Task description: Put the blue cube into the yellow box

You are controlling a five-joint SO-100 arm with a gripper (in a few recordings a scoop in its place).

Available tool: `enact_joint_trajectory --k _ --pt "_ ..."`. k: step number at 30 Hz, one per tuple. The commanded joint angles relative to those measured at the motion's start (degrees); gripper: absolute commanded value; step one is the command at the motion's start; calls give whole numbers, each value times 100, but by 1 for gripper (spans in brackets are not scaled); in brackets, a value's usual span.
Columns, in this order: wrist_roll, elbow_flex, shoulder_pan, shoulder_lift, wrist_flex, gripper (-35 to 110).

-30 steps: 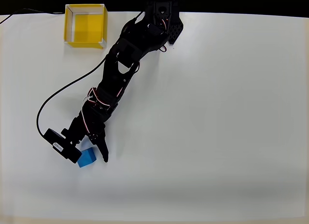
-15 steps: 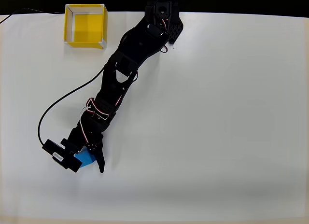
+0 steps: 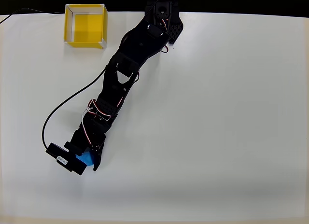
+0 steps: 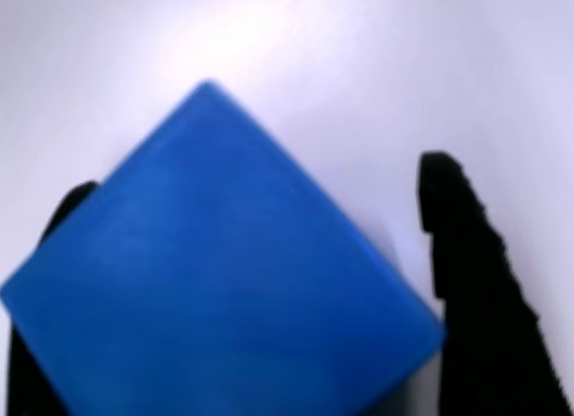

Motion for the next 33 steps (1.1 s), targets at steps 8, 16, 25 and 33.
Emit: enact_joint_trajectory --k 8,16,25,33 --pt "-185 -114 26 896 9 26" --pt "-308 439 -70 2083 562 21" --pt "-589 580 -141 2944 800 17" --pt "-237 589 -220 4579 2566 17"
